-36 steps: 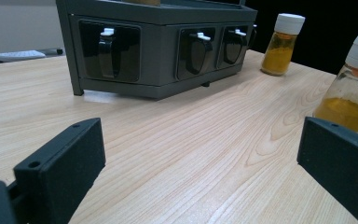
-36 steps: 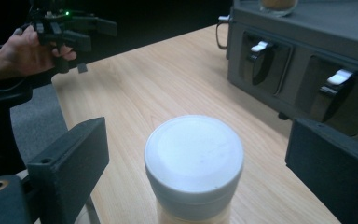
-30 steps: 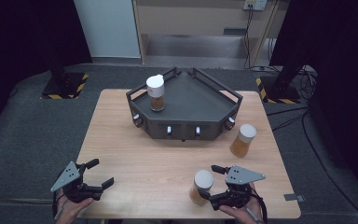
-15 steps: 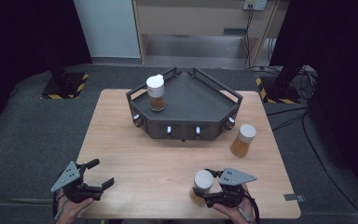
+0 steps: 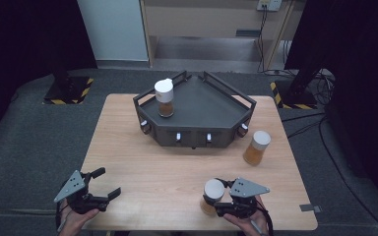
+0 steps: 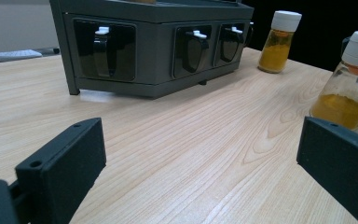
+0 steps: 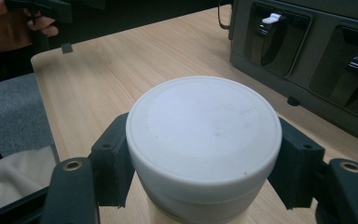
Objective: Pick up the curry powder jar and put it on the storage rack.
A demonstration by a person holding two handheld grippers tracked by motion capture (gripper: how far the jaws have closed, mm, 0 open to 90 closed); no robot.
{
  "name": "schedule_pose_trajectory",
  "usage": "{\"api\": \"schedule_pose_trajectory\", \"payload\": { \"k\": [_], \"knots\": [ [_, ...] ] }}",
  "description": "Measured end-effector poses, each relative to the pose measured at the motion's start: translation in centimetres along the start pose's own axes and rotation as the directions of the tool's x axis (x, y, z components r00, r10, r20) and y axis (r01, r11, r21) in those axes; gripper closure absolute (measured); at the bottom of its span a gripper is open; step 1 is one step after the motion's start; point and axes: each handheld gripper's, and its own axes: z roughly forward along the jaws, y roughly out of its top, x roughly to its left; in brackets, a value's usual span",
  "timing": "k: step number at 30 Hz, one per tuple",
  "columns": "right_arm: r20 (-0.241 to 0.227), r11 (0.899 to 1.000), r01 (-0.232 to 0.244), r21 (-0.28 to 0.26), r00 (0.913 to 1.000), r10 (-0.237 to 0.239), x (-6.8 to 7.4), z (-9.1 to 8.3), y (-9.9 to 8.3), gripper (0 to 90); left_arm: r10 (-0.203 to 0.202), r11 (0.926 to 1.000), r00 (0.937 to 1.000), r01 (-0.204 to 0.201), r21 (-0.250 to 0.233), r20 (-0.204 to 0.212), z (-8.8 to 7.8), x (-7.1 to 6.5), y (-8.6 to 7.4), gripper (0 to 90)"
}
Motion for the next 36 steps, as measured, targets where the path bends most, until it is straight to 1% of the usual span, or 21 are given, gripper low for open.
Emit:
{"api": "schedule_pose_trajectory", "payload": {
  "k": [4, 10, 17, 20, 23, 33, 36],
  "knots": [
    [-0.001, 1.0, 0.003, 0.005, 1.0, -0.003, -0.1, 0.0, 0.5, 33.2, -0.001, 1.0, 1.0, 0.001, 0.0, 0.0, 0.0, 0.0, 0.0, 0.1],
    [-0.004, 1.0, -0.001, -0.012, 1.0, 0.001, -0.6, -0.3, 1.7, 33.3, -0.001, 1.0, 1.0, 0.001, 0.001, 0.001, 0.0, 0.0, 0.0, 0.1],
    [-0.004, 1.0, 0.013, -0.012, 0.9999, -0.013, -1.3, -0.7, 4.4, 33.3, -0.002, 1.0, 1.0, 0.002, 0.001, 0.004, 0.0, 0.0, 0.0, 0.1],
    [-0.011, 1.0, 0.008, -0.014, 0.9999, -0.008, -1.7, -0.7, 5.5, 33.2, -0.003, 1.0, 1.0, 0.003, 0.001, 0.004, 0.0, 0.1, 0.0, 0.1],
    [-0.009, 1.0, 0.012, -0.009, 0.9999, -0.012, -1.9, -0.8, 6.5, 33.2, -0.003, 1.0, 1.0, 0.002, 0.003, 0.005, 0.0, 0.1, 0.0, 0.0],
    [-0.013, 1.0, 0.0, 0.018, 0.9999, 0.0, -3.0, -0.5, 10.2, 33.3, -0.005, 1.0, 1.0, 0.005, 0.005, 0.008, 0.1, 0.1, 0.0, 0.0],
    [-0.012, 1.0, 0.005, 0.023, 0.9999, -0.004, -3.3, -0.4, 11.2, 33.3, -0.006, 1.0, 1.0, 0.006, 0.003, 0.007, 0.1, 0.1, 0.0, 0.0]
  ]
}}
